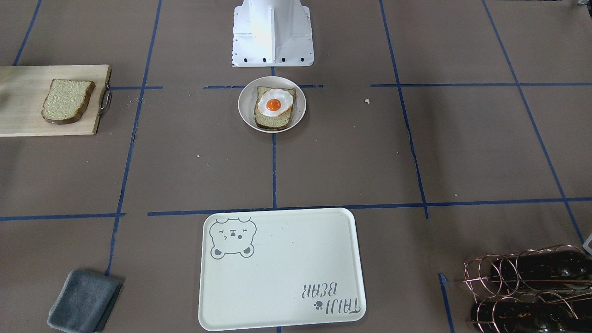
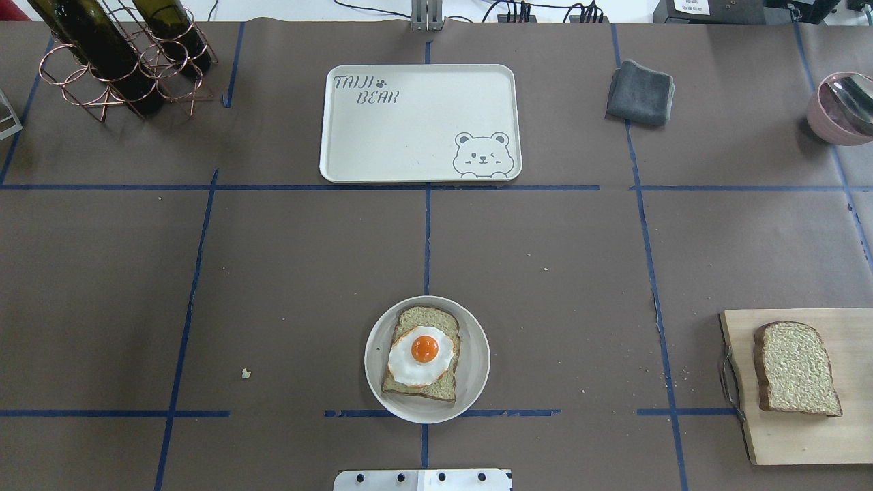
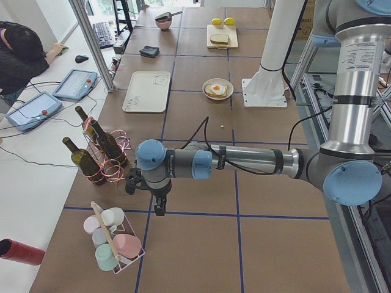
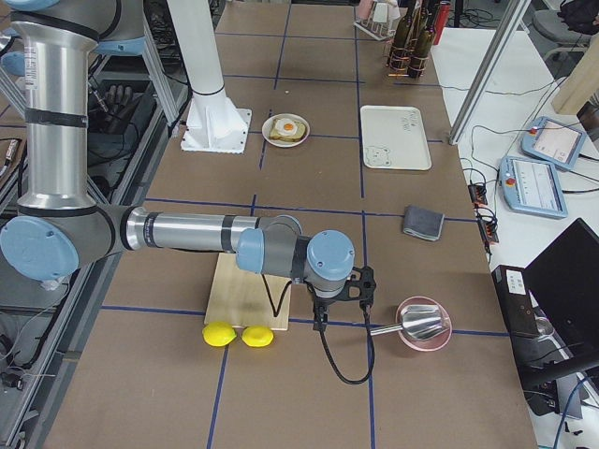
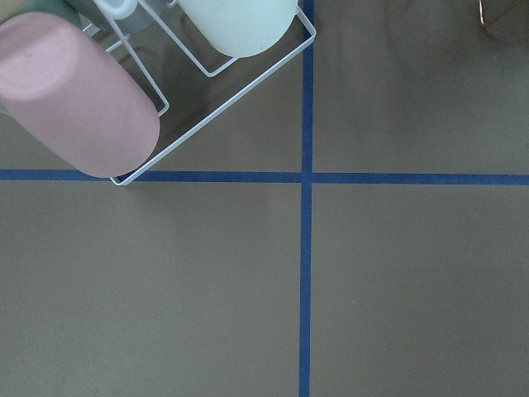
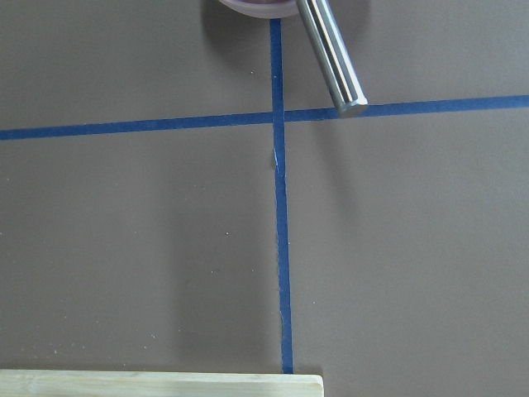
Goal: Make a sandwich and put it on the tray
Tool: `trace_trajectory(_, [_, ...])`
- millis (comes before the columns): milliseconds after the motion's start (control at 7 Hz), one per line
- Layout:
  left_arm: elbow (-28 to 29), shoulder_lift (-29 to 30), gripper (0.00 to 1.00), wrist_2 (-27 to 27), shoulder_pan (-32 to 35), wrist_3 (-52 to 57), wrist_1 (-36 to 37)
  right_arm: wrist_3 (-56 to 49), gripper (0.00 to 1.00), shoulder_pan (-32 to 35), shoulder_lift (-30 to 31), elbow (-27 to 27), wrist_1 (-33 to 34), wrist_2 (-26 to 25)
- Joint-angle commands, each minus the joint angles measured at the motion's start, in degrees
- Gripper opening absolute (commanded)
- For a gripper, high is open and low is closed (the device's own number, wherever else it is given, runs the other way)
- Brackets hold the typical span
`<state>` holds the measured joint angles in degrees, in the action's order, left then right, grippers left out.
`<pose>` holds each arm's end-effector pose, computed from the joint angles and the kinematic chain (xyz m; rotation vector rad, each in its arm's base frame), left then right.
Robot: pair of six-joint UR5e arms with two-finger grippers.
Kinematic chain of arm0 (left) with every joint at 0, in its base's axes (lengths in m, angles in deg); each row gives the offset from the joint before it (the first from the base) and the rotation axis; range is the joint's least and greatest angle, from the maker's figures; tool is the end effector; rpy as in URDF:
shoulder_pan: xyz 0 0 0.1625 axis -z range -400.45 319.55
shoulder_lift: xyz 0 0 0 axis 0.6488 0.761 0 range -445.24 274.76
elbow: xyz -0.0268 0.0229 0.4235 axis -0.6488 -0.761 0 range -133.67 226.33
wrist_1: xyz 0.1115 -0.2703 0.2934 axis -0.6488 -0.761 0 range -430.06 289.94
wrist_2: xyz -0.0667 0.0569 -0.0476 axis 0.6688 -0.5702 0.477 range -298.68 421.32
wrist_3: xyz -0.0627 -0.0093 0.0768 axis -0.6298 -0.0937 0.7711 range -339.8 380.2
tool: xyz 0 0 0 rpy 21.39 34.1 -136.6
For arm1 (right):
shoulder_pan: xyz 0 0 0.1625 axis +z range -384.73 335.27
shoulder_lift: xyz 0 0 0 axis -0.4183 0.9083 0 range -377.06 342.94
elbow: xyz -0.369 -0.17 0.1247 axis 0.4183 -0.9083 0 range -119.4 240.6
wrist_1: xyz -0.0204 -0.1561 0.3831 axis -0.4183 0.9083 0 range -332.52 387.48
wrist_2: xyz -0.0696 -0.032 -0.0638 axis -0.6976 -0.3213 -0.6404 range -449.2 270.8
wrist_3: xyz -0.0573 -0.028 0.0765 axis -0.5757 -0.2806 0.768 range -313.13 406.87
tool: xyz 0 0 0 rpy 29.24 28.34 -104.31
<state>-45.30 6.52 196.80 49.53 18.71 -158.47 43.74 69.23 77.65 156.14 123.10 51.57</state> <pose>-0.0621 -0.5065 0.6308 0.0193 0.7941 -0.0119 0.0872 -0.4463 0.6516 -0.0232 -0.8886 0.0505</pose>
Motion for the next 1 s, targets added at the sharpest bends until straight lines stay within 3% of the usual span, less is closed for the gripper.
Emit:
trace_trajectory(0, [-0.22,0.0,1.0,-0.13,0.02,0.0,0.0,0.06,1.0,0.08,-0.22,0.0,0.0,-0.05])
trace_trajectory(286, [-4.5,1.23,1.0,-0.56,-0.33,-0.26,-0.09,0.59,1.0,-0.01,-1.53,0.88,0.0,0.13])
trace_trajectory(571, [-5.93,5.43,1.0,-0.39,-1.2,-0.35,-0.09,0.59,1.0,-2.28,-8.19,-0.33,0.18,-2.33])
trace_trajectory(857, [-8.11,7.03,1.0,-0.13,-5.93,-8.37,-3.05,3.72,1.0,-8.96,-9.01,-0.53,-1.49,0.3])
